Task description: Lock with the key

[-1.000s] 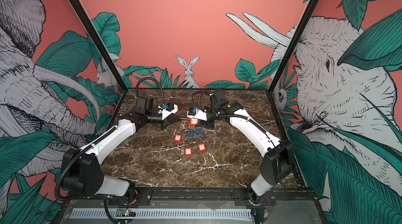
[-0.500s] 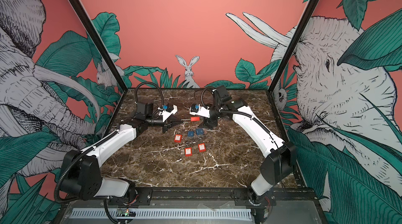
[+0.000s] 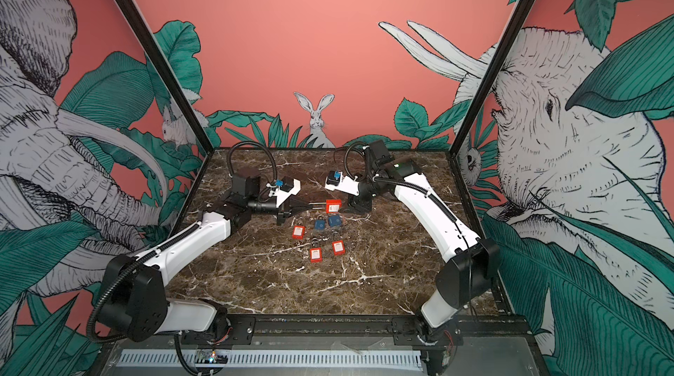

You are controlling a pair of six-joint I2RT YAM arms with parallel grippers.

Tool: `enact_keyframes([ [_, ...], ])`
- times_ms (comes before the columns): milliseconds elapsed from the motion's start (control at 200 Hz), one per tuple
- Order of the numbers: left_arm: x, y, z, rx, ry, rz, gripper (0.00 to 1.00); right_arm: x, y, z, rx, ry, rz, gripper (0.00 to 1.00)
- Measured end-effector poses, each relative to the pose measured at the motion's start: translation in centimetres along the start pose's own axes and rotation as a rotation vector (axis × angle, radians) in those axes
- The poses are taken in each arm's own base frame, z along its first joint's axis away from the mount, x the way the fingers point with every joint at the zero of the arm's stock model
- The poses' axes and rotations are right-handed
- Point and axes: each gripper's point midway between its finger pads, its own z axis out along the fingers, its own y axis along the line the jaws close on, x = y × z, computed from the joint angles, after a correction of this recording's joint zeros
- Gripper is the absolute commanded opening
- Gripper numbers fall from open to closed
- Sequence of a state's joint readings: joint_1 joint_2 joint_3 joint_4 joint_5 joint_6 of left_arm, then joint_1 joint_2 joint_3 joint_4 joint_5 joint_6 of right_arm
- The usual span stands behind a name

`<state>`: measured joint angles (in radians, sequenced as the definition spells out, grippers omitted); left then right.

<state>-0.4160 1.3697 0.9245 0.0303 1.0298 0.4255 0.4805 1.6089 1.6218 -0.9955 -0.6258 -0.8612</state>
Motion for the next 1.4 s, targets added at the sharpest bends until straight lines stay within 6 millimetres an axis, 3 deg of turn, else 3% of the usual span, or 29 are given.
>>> enact_keyframes([
  [235, -0.2, -0.8, 0.6, 0.019, -0.010, 0.024, 0.00, 0.9, 0.3, 1.7, -0.077, 0.008, 0.041, 0.43],
  [475, -0.6, -1.0, 0.9, 0.018, -0.017, 0.049, 0.00, 0.5, 1.1, 1.8, -0.117, -0.020, 0.037, 0.25],
  [695, -0.7, -0.9, 1.0, 0.011, -0.025, 0.063, 0.00, 0.2, 1.5, 1.6, -0.139, -0.041, 0.027, 0.16],
  [1196, -0.8, -1.0, 2.0, 0.005, -0.028, 0.085, 0.00, 0.7, 1.6, 1.1, -0.136, -0.028, 0.057, 0.13],
  [1396, 0.1, -1.1, 2.8, 0.036, -0.019, 0.038, 0.00, 0.9, 1.2, 2.2, -0.085, 0.009, -0.027, 0.13],
])
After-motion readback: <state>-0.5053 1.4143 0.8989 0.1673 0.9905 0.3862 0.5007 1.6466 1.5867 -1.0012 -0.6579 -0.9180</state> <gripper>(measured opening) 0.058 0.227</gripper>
